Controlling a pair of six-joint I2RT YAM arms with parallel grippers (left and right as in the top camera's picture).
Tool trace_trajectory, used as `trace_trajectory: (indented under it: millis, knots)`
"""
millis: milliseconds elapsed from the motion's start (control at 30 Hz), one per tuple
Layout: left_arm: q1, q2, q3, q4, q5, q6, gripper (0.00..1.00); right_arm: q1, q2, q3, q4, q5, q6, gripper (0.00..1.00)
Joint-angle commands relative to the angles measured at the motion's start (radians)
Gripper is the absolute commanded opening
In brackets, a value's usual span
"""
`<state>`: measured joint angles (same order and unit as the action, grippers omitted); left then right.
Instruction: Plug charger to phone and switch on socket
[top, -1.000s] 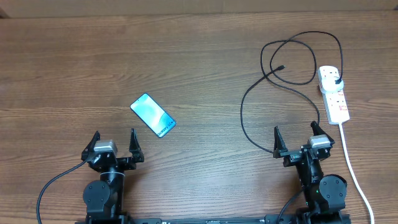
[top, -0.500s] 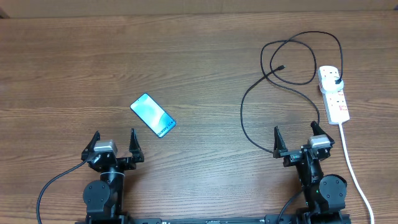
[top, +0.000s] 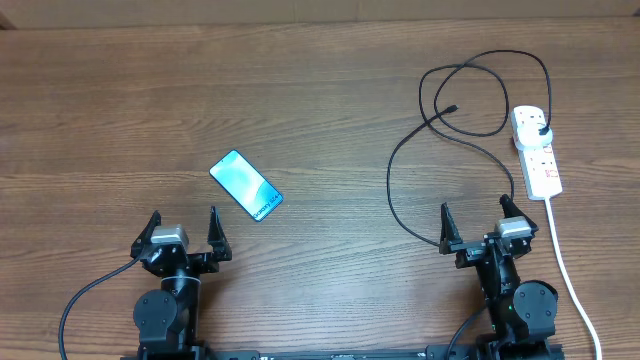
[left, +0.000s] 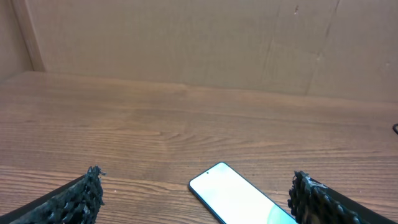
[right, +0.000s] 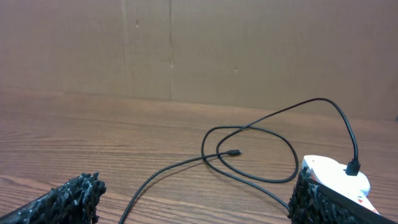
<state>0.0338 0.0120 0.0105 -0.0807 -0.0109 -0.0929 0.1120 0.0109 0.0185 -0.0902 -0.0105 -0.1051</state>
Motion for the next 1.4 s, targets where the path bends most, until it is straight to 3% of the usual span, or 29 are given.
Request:
trace_trajectory:
  millis: [0, 900, 1033, 1200, 1367]
  knots:
    - [0.005, -0.006, -0.005, 0.003, 0.007, 0.027, 1.00, 0.003, -0.008, -0.011, 0.008, 0.009, -0.001, 1.00]
    - [0.005, -0.006, -0.005, 0.022, 0.000, 0.079, 1.00, 0.003, -0.008, -0.011, 0.007, 0.009, -0.001, 1.00]
    - [0.005, -0.006, -0.004, 0.069, 0.124, 0.038, 1.00, 0.003, -0.008, -0.011, 0.008, 0.009, -0.001, 1.00]
    - [0.005, -0.006, 0.058, -0.018, 0.132, -0.063, 1.00, 0.003, -0.008, -0.011, 0.007, 0.009, -0.001, 1.00]
    - [0.005, 0.035, 0.201, -0.120, 0.132, -0.072, 1.00, 0.003, -0.008, -0.011, 0.008, 0.009, -0.001, 1.00]
